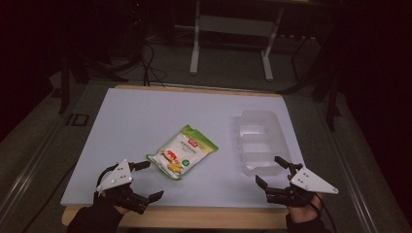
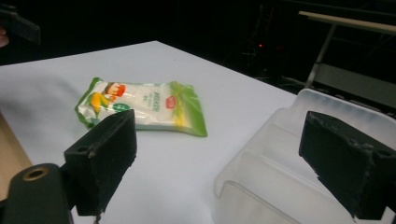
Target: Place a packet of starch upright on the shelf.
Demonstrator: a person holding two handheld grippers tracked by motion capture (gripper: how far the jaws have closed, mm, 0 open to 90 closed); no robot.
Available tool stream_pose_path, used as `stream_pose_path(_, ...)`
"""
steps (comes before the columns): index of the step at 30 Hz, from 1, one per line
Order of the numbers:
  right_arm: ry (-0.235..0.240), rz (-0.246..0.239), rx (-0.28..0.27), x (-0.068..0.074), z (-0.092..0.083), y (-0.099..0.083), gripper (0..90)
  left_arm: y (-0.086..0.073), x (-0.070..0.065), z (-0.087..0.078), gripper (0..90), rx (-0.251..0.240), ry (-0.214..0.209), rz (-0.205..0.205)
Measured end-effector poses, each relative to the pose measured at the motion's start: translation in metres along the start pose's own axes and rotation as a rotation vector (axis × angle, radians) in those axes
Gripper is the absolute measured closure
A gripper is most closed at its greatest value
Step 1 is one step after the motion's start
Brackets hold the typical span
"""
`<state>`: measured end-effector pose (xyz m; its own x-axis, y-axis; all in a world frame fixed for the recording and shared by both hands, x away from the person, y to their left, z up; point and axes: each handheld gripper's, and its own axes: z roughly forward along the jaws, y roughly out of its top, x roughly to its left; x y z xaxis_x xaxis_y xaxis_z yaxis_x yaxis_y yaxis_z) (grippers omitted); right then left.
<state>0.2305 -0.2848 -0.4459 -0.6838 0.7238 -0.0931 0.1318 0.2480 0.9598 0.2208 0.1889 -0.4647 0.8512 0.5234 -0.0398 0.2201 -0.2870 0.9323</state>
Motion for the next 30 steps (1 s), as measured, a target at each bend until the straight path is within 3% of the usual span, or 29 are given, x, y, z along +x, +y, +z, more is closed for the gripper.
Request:
stream_pose_path(5, 0.019, 0.002, -0.012, 0.001, -0.001, 0.002, 11.3, 0.014, 0.001, -0.001, 0.2, 0.003, -0.012, 0.01)
stream_pose_path(13, 0.006, 0.0, -0.03, 0.002, -0.003, 0.004, 11.2, 0.03, 0.006, 0.004, 0.2, 0.037, -0.01, 0.018)
stream_pose_path(30, 0.01, 0.003, -0.038, 0.003, -0.004, 0.005, 11.3, 0.075, 0.037, 0.039, 1.1, 0.061, -0.023, 0.007)
